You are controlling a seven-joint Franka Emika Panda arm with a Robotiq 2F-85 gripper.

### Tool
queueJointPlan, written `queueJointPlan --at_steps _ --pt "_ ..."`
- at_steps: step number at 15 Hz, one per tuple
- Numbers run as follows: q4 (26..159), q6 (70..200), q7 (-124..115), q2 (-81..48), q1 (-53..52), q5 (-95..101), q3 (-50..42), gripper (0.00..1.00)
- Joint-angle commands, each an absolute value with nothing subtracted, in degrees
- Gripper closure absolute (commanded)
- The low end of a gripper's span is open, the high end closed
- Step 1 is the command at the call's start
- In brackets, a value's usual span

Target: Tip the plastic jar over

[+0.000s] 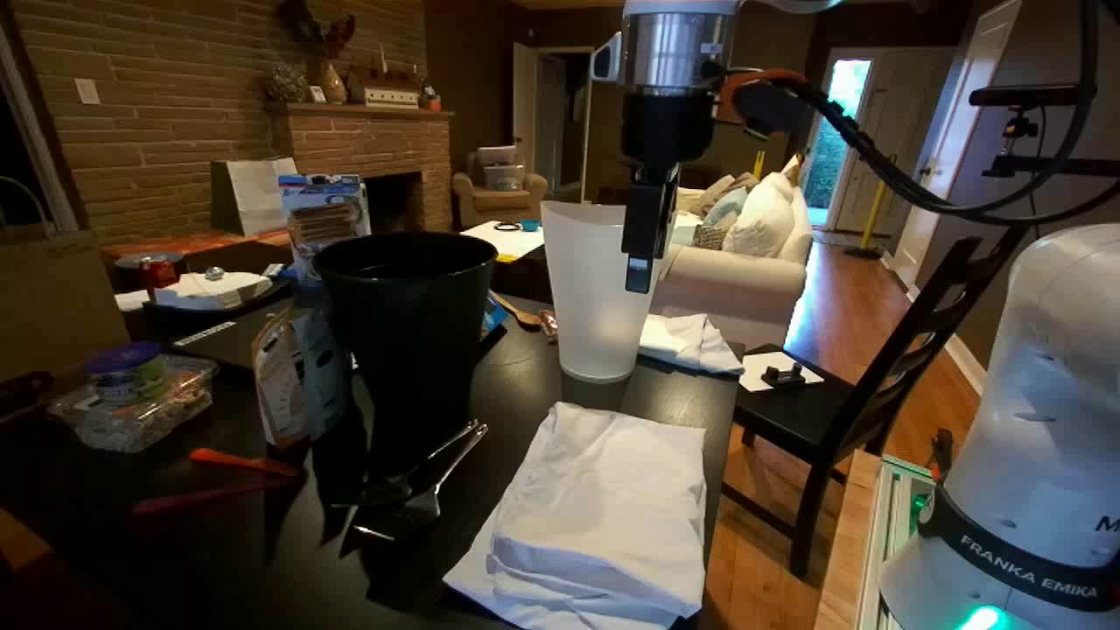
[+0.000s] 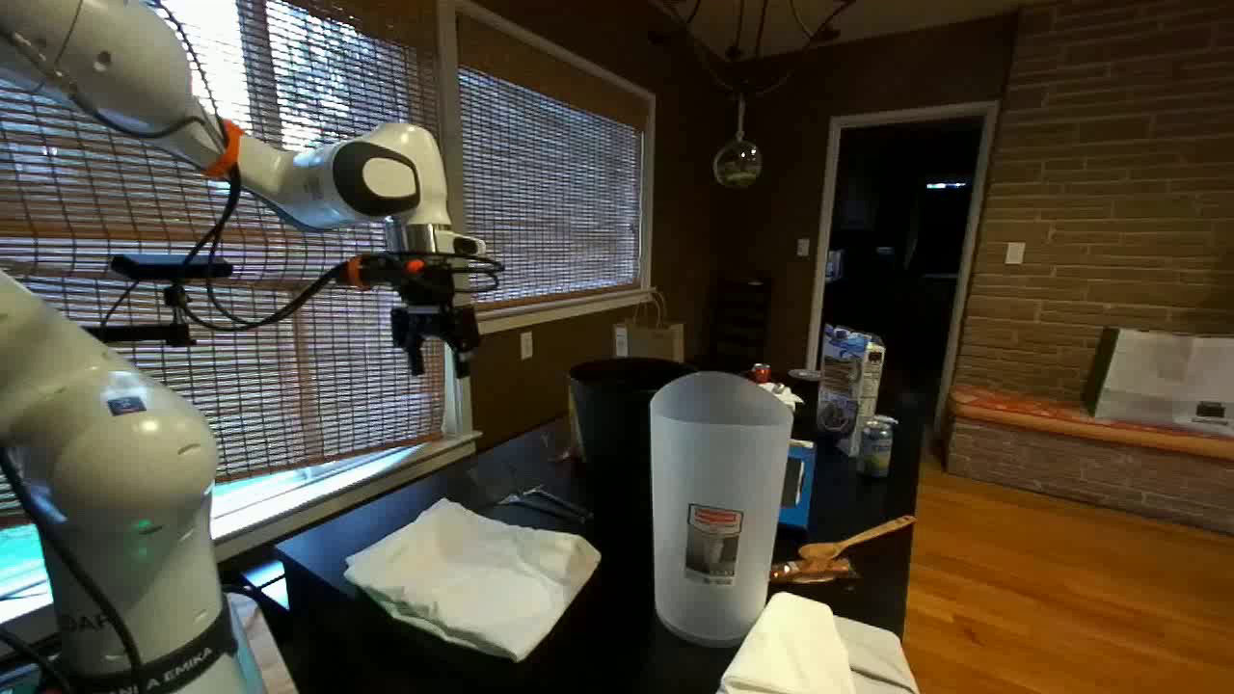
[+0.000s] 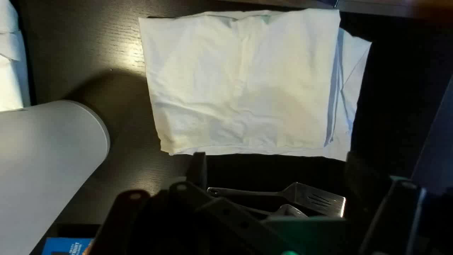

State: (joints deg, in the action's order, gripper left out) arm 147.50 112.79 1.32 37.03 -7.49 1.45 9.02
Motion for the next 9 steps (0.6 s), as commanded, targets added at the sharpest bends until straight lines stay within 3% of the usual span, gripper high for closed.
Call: queueJointPlan --at_steps 1,5,9 --pt "147.38 112.65 1.02 36.95 -8.07 1.79 8.53 0.0" --pt "147.38 112.65 1.02 36.96 -8.07 1.79 8.53 0.0" --pt "146.82 124.77 -4.34 32.37 -0.45 10.13 7.24 0.0"
